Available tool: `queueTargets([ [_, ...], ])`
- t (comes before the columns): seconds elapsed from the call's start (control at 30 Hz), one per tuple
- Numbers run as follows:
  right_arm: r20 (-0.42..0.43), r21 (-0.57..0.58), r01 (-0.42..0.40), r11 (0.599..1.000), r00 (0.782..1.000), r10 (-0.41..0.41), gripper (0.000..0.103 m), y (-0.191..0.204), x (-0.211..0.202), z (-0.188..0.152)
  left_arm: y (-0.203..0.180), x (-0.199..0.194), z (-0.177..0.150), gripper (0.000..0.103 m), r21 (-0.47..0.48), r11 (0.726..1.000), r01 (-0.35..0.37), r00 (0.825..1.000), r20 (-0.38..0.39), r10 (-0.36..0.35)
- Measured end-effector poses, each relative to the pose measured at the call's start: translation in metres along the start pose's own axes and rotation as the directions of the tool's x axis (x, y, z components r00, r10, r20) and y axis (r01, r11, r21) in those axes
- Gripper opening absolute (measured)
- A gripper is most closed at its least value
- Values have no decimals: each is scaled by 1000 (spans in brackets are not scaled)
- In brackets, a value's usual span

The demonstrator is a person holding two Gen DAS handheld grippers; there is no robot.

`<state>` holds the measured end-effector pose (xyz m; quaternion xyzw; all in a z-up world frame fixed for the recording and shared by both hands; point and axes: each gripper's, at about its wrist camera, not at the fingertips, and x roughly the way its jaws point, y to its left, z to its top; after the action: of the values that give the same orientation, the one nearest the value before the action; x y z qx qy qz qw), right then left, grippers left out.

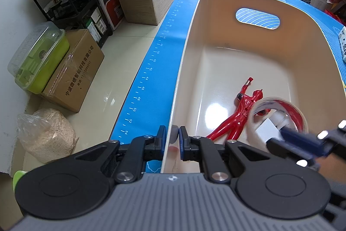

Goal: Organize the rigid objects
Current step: 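Carry the tape roll into the basket and open the right gripper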

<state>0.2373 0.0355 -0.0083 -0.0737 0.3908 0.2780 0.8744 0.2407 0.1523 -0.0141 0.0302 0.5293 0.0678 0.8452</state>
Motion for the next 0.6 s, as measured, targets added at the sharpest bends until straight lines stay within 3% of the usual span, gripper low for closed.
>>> queueTargets([
  [0.1,55,30,12,999,998,-13,56,-13,-16,4,-1,0,0,14,-1,1000,0,1000,0,0],
  [0.37,138,122,82,989,986,-99,65,-58,-52,7,-2,2,0,14,-2,1000,-3,1000,0,3],
  [0.6,161,232,164,959,965,-204,69,-103,-50,7,1,2,2,14,-6,1000,0,1000,0,0],
])
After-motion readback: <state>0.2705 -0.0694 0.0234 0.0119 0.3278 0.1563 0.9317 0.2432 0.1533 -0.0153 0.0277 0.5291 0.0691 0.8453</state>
